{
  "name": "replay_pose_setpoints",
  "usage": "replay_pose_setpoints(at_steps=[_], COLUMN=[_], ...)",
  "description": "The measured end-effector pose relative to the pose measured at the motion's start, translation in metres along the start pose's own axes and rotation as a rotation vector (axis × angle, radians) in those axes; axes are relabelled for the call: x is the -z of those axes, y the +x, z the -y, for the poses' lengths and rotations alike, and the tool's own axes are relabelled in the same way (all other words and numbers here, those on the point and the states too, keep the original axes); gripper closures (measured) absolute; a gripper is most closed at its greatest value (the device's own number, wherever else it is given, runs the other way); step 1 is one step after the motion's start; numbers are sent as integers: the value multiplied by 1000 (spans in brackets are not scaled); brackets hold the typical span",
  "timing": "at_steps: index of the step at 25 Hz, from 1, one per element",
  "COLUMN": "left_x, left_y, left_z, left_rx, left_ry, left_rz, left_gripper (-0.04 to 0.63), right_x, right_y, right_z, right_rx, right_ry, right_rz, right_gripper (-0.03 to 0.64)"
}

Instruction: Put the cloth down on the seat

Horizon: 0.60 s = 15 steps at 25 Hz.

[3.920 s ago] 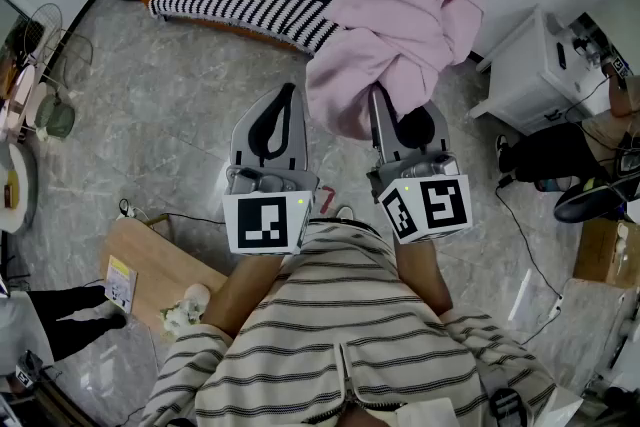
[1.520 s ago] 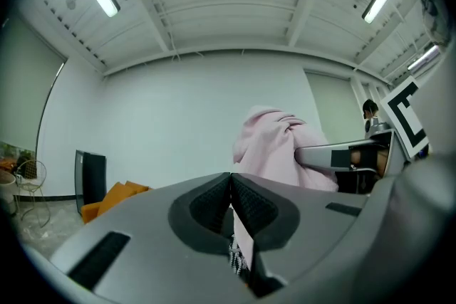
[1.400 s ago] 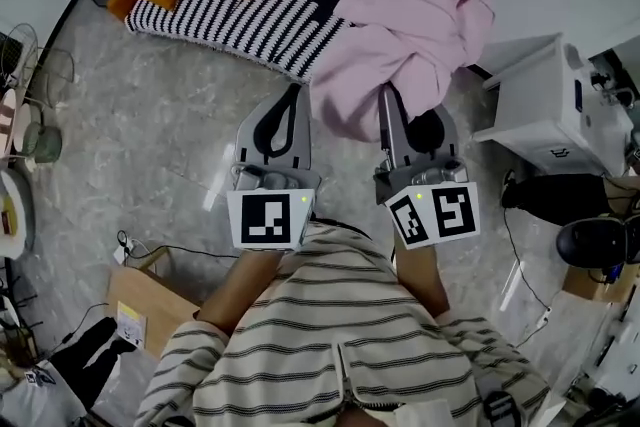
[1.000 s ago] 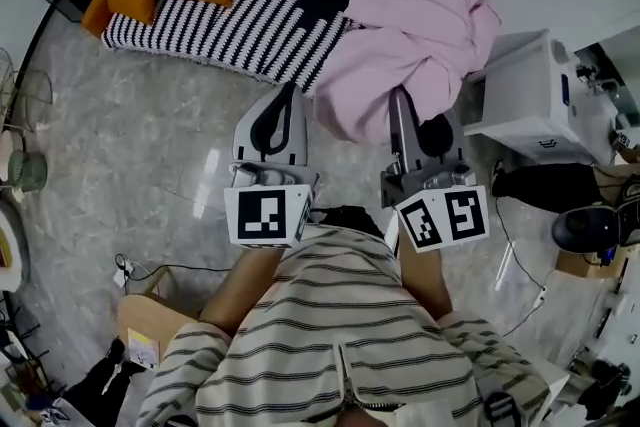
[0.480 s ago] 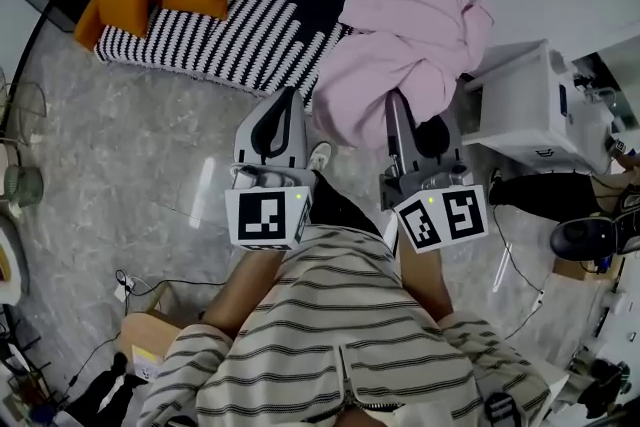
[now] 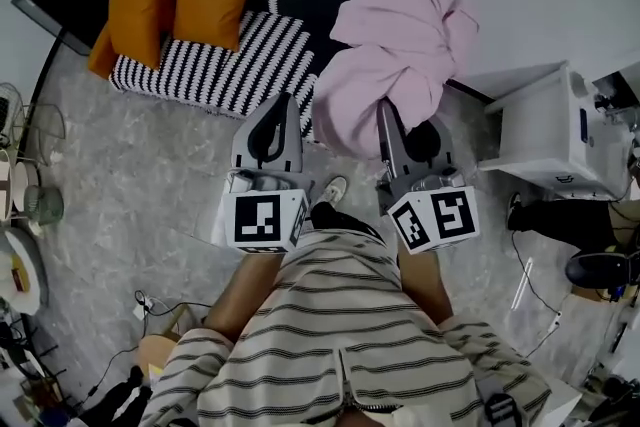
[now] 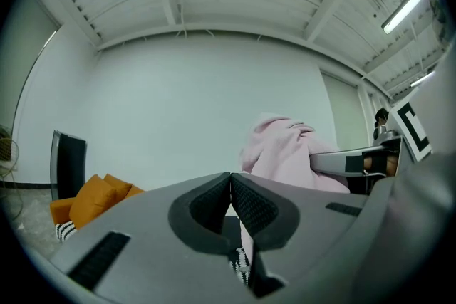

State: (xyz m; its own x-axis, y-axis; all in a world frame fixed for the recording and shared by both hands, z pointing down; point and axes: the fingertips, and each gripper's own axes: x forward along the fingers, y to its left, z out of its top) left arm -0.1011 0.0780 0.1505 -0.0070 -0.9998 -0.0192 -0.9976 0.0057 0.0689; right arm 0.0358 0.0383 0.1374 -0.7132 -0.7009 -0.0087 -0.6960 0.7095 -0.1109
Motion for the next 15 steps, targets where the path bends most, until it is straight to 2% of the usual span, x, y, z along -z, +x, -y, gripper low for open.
replay_pose_setpoints(at_steps=[8,15], left_x=[6,12], left_y=[74,120], left_z=[12,5], left_rx=[11,5], left_ry=[33,64], left_rz=[-19,-55], left_gripper=[591,591], right_x=[7,16], right_y=[51,92], right_z=[49,76], right_rx=[-17,-21], right_ry=[4,15], right_rz=[-18,-39], right_gripper=[515,515])
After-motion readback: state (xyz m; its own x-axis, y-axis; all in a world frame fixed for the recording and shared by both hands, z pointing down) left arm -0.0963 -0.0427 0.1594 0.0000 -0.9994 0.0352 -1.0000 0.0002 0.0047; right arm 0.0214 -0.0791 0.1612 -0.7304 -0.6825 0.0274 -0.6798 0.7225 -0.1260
